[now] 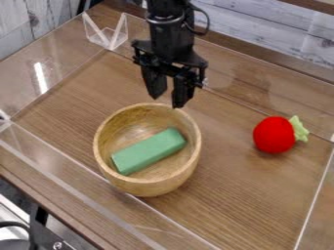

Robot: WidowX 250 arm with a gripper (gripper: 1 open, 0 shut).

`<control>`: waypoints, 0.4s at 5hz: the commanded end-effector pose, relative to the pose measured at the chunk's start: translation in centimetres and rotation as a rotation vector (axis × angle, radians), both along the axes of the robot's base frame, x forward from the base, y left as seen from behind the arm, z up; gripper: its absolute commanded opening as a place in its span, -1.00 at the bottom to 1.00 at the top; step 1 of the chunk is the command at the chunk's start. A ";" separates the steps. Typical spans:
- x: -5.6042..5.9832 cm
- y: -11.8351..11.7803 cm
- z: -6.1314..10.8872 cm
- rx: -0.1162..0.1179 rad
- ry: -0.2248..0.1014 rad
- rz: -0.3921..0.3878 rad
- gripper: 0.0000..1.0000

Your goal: Put the green stick in the brown bowl

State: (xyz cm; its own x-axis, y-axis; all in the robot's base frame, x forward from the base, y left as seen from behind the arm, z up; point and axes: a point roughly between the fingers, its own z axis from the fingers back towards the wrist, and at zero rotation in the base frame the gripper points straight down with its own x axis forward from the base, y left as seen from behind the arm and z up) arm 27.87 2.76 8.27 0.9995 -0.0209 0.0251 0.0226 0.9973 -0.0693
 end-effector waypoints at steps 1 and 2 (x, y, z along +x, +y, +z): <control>1.8 0.6 0.9 -0.005 -0.062 0.022 1.00; 2.7 -0.8 1.6 -0.010 -0.078 0.072 1.00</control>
